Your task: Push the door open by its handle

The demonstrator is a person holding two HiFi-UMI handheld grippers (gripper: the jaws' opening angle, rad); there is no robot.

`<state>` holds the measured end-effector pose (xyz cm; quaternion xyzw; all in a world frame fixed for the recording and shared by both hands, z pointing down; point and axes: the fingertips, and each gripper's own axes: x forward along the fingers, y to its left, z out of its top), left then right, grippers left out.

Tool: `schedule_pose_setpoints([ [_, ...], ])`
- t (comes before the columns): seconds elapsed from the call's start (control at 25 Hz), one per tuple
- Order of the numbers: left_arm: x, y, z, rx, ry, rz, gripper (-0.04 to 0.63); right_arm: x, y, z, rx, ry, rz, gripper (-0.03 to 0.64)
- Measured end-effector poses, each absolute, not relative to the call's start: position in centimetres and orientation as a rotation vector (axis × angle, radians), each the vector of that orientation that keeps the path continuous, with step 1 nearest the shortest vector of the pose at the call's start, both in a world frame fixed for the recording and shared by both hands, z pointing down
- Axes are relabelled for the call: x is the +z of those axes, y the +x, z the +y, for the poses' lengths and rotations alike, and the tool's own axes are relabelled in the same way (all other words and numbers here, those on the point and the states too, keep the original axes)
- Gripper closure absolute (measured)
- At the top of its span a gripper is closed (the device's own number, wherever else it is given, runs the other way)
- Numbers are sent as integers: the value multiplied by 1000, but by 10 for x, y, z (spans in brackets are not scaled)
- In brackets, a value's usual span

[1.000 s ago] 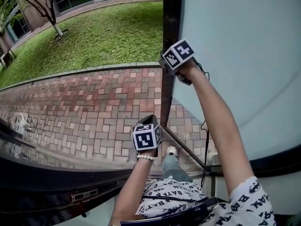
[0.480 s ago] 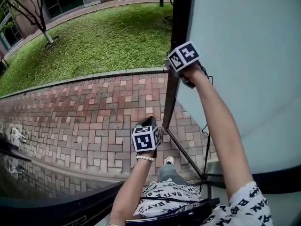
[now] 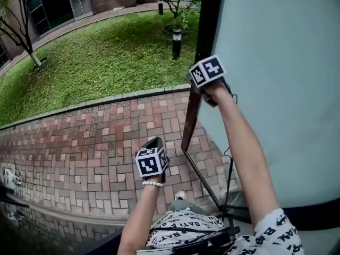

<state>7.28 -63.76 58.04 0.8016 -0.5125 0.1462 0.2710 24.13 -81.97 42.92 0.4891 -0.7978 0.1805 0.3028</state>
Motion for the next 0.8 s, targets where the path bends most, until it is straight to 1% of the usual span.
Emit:
schedule_pose_setpoints([
  [0.32,582,98,-678,373,2155,-1341,609,422,319,-845,527,1424,-2054,589],
  [0.8,585,145,-738,403,2220,-1234,609,423,405,-863,561,1541,-1955,588],
])
